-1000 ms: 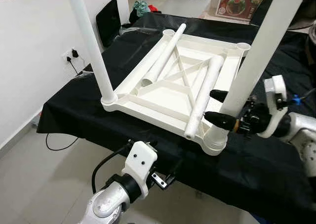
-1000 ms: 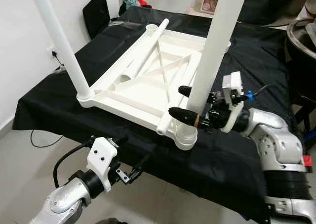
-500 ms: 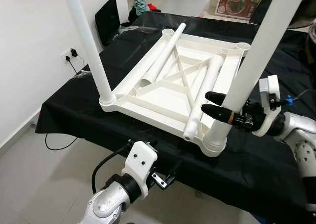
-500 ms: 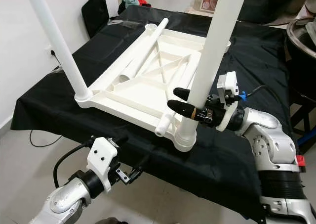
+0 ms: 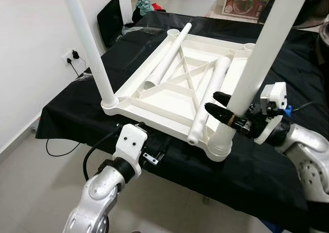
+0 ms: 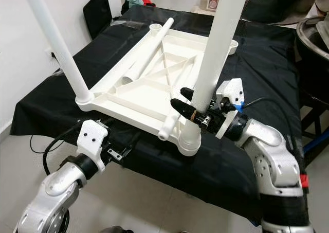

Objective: Building children table

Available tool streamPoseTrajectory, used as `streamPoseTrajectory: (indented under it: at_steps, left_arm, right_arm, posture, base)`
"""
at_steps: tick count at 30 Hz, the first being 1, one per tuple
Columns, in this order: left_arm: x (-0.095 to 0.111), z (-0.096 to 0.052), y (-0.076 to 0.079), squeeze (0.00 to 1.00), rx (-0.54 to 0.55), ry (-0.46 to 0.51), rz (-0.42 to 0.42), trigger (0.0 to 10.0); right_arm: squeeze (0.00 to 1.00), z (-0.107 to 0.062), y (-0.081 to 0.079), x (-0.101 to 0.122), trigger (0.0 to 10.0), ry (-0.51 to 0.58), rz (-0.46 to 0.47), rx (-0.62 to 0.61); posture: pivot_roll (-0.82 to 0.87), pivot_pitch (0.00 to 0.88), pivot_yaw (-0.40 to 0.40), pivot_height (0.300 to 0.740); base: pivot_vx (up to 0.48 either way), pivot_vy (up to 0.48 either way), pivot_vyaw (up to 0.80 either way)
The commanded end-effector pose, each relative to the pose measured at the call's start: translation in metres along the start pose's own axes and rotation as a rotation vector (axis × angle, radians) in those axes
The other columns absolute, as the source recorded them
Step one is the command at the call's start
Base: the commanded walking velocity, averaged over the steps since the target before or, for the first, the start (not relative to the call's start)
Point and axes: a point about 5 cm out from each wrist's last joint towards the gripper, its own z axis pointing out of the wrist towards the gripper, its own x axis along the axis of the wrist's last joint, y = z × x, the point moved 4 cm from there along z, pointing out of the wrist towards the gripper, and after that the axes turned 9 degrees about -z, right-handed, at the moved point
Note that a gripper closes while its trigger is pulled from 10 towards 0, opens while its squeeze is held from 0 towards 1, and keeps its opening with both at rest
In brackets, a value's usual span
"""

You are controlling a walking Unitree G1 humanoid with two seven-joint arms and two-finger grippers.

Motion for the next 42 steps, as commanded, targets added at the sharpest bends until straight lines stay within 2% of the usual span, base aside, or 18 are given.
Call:
streamPoseTrajectory:
  at_steps: [1,2,4,5,7,8,10,13,15,18,26,29,35,36,37,38,42]
  left_arm:
    - [-0.004,-0.001,-0.007,0.0,0.018,-0.013,0.021,10.0]
    - [-0.004,-0.001,-0.007,0.0,0.018,-0.013,0.021,10.0]
    - [-0.003,0.0,-0.005,0.0,0.009,-0.012,0.018,10.0]
    - [-0.003,0.0,-0.005,0.0,0.009,-0.012,0.018,10.0]
    - [-0.004,0.0,0.003,0.0,-0.022,-0.019,0.0,10.0]
    - [-0.01,-0.005,0.013,0.0,-0.064,-0.042,-0.021,10.0]
    - [-0.01,-0.005,0.013,0.0,-0.064,-0.042,-0.021,10.0]
    - [-0.016,-0.009,0.021,0.0,-0.096,-0.062,-0.029,10.0]
    - [-0.023,-0.013,0.035,0.0,-0.144,-0.084,-0.036,10.0]
    - [-0.024,-0.014,0.043,0.0,-0.173,-0.086,-0.031,10.0]
    - [-0.023,-0.012,0.045,0.0,-0.181,-0.082,-0.033,10.0]
    - [-0.022,-0.012,0.046,0.0,-0.177,-0.076,-0.029,10.0]
    - [-0.021,-0.013,0.046,0.0,-0.173,-0.075,-0.028,10.0]
    - [-0.021,-0.013,0.046,0.0,-0.172,-0.075,-0.028,10.0]
    - [-0.021,-0.013,0.046,0.0,-0.17,-0.076,-0.03,10.0]
    - [-0.022,-0.014,0.046,0.0,-0.169,-0.078,-0.031,10.0]
    - [-0.023,-0.014,0.046,0.0,-0.169,-0.08,-0.033,10.0]
  right_arm:
    - [0.0,-0.005,0.011,-0.003,0.0,-0.037,-0.035,-0.136]
    - [0.0,-0.005,0.011,-0.003,0.0,-0.037,-0.035,-0.136]
    - [0.0,-0.004,0.023,-0.009,0.0,-0.076,-0.043,-0.287]
    - [0.0,-0.004,0.023,-0.009,0.0,-0.076,-0.043,-0.287]
    - [0.0,-0.003,0.032,-0.012,0.0,-0.093,-0.048,-0.422]
    - [0.0,-0.003,0.038,-0.015,0.0,-0.106,-0.06,-0.549]
    - [0.0,-0.003,0.038,-0.015,0.0,-0.106,-0.06,-0.549]
    - [0.0,-0.001,0.038,-0.015,0.0,-0.121,-0.09,-0.598]
    - [0.0,0.001,0.039,-0.014,0.0,-0.149,-0.115,-0.7]
    - [0.0,0.007,0.038,-0.008,0.0,-0.156,-0.133,-0.793]
    - [0.0,0.028,0.033,-0.005,0.0,-0.152,-0.071,-0.963]
    - [0.0,0.038,0.034,-0.009,0.0,-0.181,-0.044,-1.091]
    - [0.0,0.044,0.034,-0.008,0.0,-0.194,-0.036,-1.128]
    - [0.0,0.051,0.032,-0.004,9.4,-0.18,-0.032,-1.11]
    - [0.0,0.059,0.03,-0.001,10.0,-0.154,-0.014,-1.073]
    - [1.0,0.067,0.027,0.003,10.0,-0.116,0.006,-1.027]
    - [1.0,0.078,0.02,0.012,10.0,-0.04,0.022,-0.945]
  posture:
    - [0.1,0.159,0.011,0.74]
    - [0.1,0.159,0.011,0.74]
    - [0.1,0.158,0.011,0.74]
    - [0.1,0.158,0.011,0.74]
    - [0.11,0.16,0.011,0.74]
    - [0.11,0.161,0.012,0.74]
    - [0.11,0.161,0.012,0.74]
    - [0.11,0.161,0.01,0.74]
    - [0.11,0.162,0.007,0.74]
    - [0.11,0.163,0.008,0.74]
    - [0.11,0.164,0.006,0.74]
    - [0.12,0.167,-0.004,0.74]
    - [0.12,0.167,-0.004,0.74]
    - [0.13,0.168,-0.005,0.74]
    - [0.12,0.169,-0.004,0.74]
    - [0.12,0.169,-0.004,0.74]
    - [0.12,0.171,-0.004,0.74]
  base:
    - [0.0,0.0,0.0]
    - [0.0,0.0,0.0]
    - [0.0,0.0,0.0]
    - [0.0,0.0,0.0]
    - [0.0,0.0,0.0]
    - [0.0,0.0,0.0]
    - [0.0,0.0,0.0]
    - [0.0,0.0,0.0]
    - [0.0,0.0,0.0]
    - [0.0,0.0,0.0]
    - [0.0,0.0,0.0]
    - [0.0,0.0,0.0]
    - [0.0,0.0,0.0]
    - [0.0,0.0,0.0]
    - [0.0,0.0,0.0]
    - [0.0,0.0,0.0]
    - [0.0,0.0,0.0]
